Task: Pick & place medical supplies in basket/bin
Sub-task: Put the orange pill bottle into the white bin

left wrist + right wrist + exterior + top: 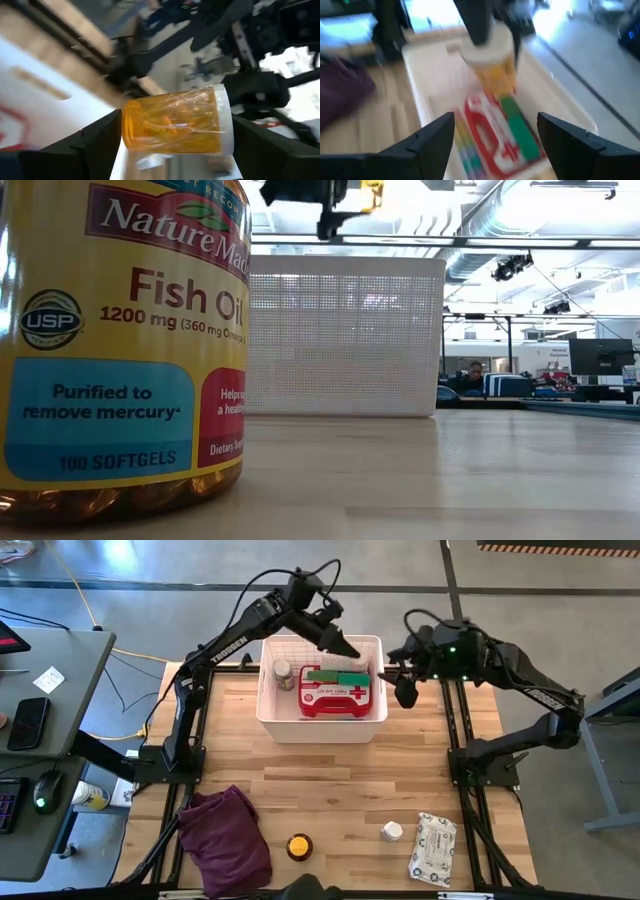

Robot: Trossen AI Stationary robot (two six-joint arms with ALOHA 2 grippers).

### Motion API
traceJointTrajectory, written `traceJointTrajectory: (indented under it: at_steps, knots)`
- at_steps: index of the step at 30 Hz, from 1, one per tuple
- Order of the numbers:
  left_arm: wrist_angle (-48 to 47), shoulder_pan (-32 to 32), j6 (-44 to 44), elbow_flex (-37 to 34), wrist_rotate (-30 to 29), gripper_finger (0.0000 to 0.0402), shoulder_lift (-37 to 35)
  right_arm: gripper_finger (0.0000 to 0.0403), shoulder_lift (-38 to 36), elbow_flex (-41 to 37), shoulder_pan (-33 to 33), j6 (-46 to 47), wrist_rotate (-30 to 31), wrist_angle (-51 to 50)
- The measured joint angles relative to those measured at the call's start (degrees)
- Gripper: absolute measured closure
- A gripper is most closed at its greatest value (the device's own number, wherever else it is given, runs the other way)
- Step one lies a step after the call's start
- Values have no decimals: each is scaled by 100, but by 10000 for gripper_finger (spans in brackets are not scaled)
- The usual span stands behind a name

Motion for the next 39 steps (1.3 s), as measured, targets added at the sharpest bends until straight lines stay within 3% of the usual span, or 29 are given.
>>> traceJointTrajectory:
  at_steps: [5, 14, 19, 39]
  knots:
    - [1036, -28, -1076, 0, 471, 49, 0, 128, -60, 0, 135, -132, -20, 971]
    - [3415, -28, -3173, 0, 643, 44, 2, 128, -46, 0, 377, -539, 613, 1254]
    - [3513, -52, -3506, 0, 640, 48, 5, 128, -56, 0, 375, -782, 1063, 1651]
    - [4028, -220, -3972, 0, 351, 42, 7, 128, 84, 0, 377, -670, 1055, 2126]
